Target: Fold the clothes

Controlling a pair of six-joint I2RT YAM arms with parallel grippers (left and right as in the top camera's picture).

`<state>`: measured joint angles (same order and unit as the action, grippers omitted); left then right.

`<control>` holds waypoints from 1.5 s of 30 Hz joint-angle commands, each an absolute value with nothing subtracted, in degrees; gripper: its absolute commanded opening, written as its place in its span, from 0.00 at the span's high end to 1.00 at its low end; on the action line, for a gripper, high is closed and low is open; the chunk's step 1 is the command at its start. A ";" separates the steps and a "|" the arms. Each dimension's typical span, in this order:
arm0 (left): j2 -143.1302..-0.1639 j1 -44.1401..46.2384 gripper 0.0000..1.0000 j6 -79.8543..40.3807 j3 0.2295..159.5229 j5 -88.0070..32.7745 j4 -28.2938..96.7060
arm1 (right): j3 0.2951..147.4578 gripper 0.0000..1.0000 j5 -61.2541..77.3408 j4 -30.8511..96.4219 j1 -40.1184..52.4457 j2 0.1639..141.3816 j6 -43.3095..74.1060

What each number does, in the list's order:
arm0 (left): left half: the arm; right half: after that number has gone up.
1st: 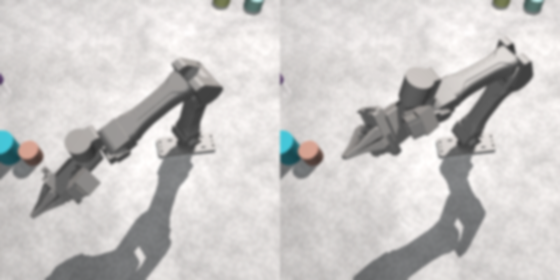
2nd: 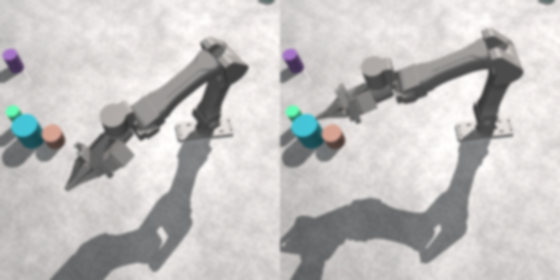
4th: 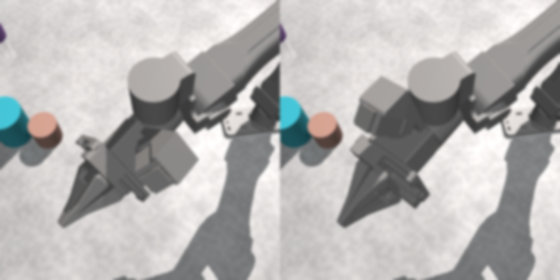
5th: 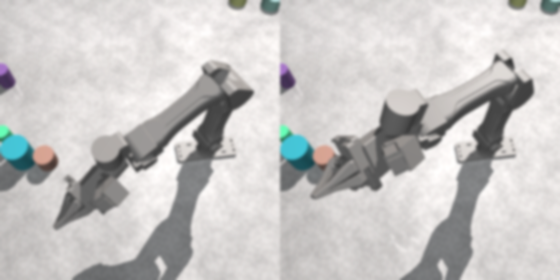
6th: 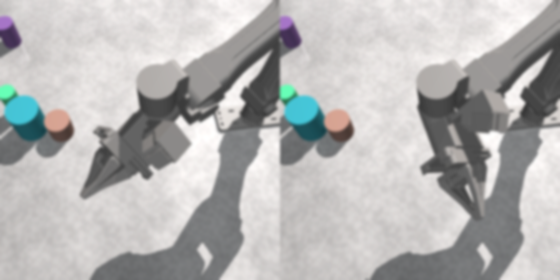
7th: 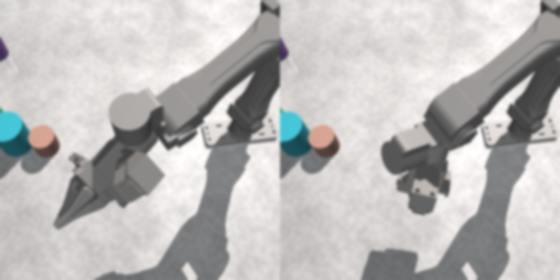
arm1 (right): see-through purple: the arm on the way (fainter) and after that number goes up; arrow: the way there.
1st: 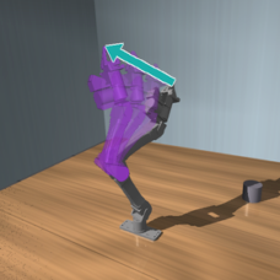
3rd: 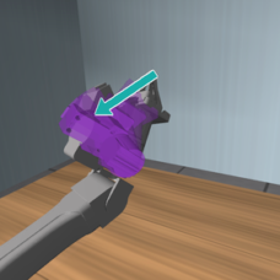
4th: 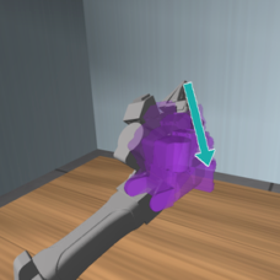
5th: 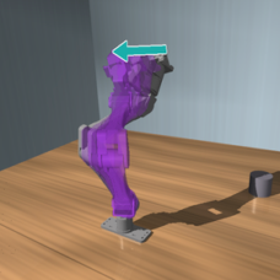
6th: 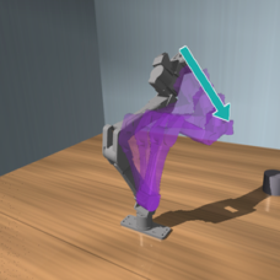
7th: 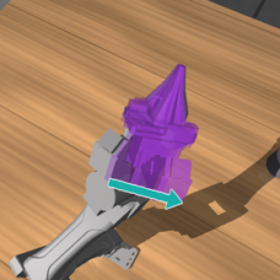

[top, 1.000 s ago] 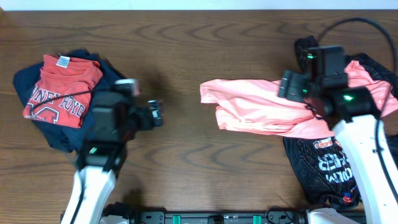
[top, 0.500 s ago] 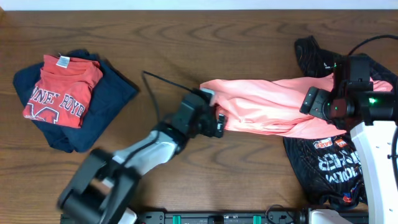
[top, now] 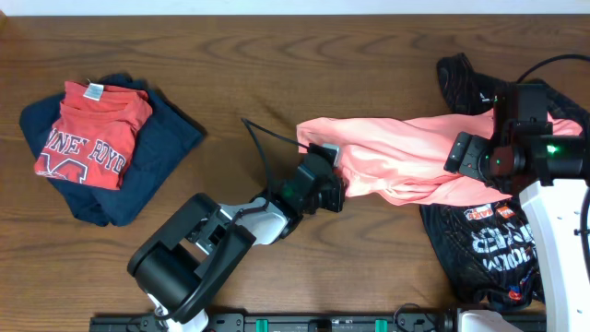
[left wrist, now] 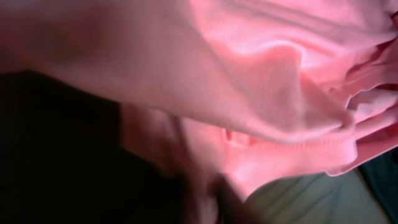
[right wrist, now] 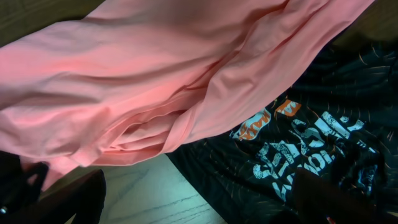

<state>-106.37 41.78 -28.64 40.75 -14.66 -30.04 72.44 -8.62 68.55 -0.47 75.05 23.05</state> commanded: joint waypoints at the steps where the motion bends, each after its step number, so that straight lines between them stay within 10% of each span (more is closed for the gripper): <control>1: -105.43 41.01 0.94 -29.43 40.80 -14.39 -30.96 | 73.12 0.06 -9.23 68.64 -1.58 74.78 23.81; 15: -72.38 25.34 0.94 -30.33 47.00 -17.93 -30.96 | 68.62 0.53 16.38 68.84 -1.87 75.02 -2.46; 25: -68.03 14.02 0.94 -30.33 47.33 -18.90 -25.67 | 53.78 0.60 13.10 52.75 7.16 76.38 1.87; 34: -68.03 9.93 0.94 -29.34 47.33 -20.34 -25.76 | 46.96 0.87 8.99 37.67 7.14 87.99 8.14; 45: -68.05 2.76 0.94 -23.16 47.33 -20.29 -15.86 | 46.96 0.80 -5.34 29.28 3.22 100.49 16.69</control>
<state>-68.42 3.88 -27.51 47.16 -19.79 -16.86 48.21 4.14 29.21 5.74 96.40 11.77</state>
